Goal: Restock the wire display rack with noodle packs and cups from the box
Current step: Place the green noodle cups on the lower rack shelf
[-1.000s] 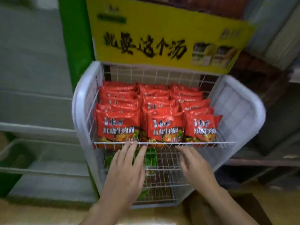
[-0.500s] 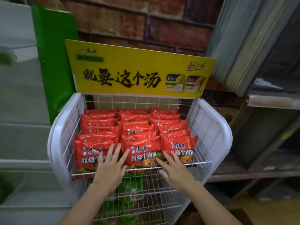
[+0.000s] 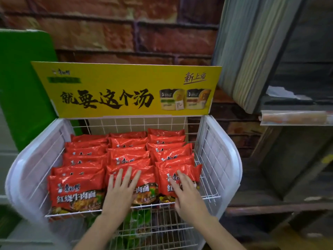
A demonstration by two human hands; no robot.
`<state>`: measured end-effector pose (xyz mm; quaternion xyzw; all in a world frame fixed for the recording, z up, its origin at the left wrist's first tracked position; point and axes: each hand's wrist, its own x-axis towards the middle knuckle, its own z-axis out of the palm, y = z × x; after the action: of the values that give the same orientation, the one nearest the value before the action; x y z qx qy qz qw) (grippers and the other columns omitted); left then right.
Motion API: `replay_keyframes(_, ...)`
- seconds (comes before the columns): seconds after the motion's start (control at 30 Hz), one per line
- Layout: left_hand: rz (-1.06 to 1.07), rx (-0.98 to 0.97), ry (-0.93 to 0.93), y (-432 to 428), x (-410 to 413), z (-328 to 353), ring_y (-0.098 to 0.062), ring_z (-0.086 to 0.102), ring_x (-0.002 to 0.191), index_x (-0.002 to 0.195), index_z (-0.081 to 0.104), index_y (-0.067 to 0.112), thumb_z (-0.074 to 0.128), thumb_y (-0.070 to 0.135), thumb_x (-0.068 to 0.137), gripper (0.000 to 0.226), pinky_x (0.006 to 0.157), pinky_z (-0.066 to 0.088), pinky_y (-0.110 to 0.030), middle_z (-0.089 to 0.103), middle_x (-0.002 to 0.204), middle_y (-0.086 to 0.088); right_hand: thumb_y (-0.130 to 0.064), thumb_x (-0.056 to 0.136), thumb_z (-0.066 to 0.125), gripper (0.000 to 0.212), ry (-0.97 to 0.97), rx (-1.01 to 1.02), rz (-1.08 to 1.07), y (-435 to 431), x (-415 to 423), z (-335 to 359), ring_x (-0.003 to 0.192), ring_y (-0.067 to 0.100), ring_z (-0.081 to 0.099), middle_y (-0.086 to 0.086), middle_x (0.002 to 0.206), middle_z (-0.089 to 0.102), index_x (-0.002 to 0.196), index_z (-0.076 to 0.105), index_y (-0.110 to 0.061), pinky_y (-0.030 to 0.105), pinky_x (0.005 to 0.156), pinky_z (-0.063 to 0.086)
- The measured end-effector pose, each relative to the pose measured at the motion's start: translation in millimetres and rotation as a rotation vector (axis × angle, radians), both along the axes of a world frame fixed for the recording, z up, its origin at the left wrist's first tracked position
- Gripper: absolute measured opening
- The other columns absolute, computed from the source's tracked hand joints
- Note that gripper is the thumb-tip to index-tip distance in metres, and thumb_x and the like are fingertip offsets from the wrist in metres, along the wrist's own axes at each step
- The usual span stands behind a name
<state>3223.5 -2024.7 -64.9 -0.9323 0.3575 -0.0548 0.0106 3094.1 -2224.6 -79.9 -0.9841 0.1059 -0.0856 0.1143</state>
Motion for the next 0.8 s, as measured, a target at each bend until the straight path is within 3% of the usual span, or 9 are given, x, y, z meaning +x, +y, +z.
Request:
replay_keyframes(0.1, -0.020, -0.011, -0.008, 1, 1, -6, -0.046, 0.058, 0.117, 0.142, 0.038, 0.016, 0.096, 0.035, 0.044, 0.116, 0.096, 0.040, -0.063, 0.058, 0.133, -0.020, -0.016, 0.098, 0.049, 0.073, 0.041, 0.048, 0.022, -4, -3, 4, 0.152, 0.022, -0.005, -0.001, 0.164, -0.010, 0.156, 0.008, -0.032, 0.038, 0.119, 0.018)
replay_keyframes(0.27, 0.031, 0.009, -0.013, -4, -4, -3, -0.049, 0.055, 0.118, 0.136, 0.055, 0.010, 0.096, 0.026, 0.047, 0.099, 0.093, 0.043, -0.068, 0.058, 0.132, -0.024, -0.013, 0.099, 0.049, 0.058, -0.060, 0.164, -0.001, -1, -9, 21, 0.150, 0.021, 0.013, 0.002, 0.163, 0.013, 0.153, 0.030, -0.026, 0.038, 0.119, 0.027)
replay_keyframes(0.37, 0.025, -0.098, -0.021, -9, -14, 10, -0.047, 0.041, 0.133, 0.142, 0.048, 0.012, 0.087, 0.026, 0.067, 0.086, 0.100, 0.038, -0.067, 0.047, 0.143, -0.023, -0.013, 0.099, 0.050, 0.052, -0.144, 0.226, -0.038, 10, -21, 33, 0.147, 0.016, 0.020, 0.001, 0.160, 0.021, 0.148, 0.038, -0.024, 0.024, 0.114, 0.021)
replay_keyframes(0.5, -0.064, -0.313, 0.043, -23, -41, 29, -0.040, 0.022, 0.145, 0.150, 0.033, 0.014, 0.066, 0.029, 0.089, 0.070, 0.113, 0.026, -0.059, 0.030, 0.155, -0.018, -0.016, 0.099, 0.049, 0.048, -0.155, 0.400, -0.108, 18, -41, 47, 0.143, 0.009, 0.025, -0.007, 0.156, 0.026, 0.145, 0.041, -0.027, 0.029, 0.117, 0.029)
replay_keyframes(0.6, -0.195, -0.419, 0.079, -39, -65, 36, -0.039, 0.025, 0.144, 0.148, 0.035, 0.013, 0.063, 0.028, 0.092, 0.065, 0.113, 0.029, -0.057, 0.033, 0.153, -0.018, -0.018, 0.100, 0.049, 0.044, -0.253, 0.528, -0.201, 17, -61, 58, 0.139, 0.006, 0.033, -0.007, 0.150, 0.038, 0.143, 0.045, -0.024, 0.026, 0.116, 0.029)
replay_keyframes(0.8, -0.374, -0.499, 0.159, -79, -112, 34, -0.038, 0.032, 0.140, 0.142, 0.042, 0.009, 0.060, 0.021, 0.091, 0.055, 0.114, 0.030, -0.051, 0.040, 0.146, -0.018, -0.019, 0.100, 0.049, 0.037, -0.372, 0.654, -0.400, -2, -119, 66, 0.122, 0.005, 0.051, -0.005, 0.136, 0.054, 0.137, 0.052, -0.023, 0.030, 0.105, 0.044)
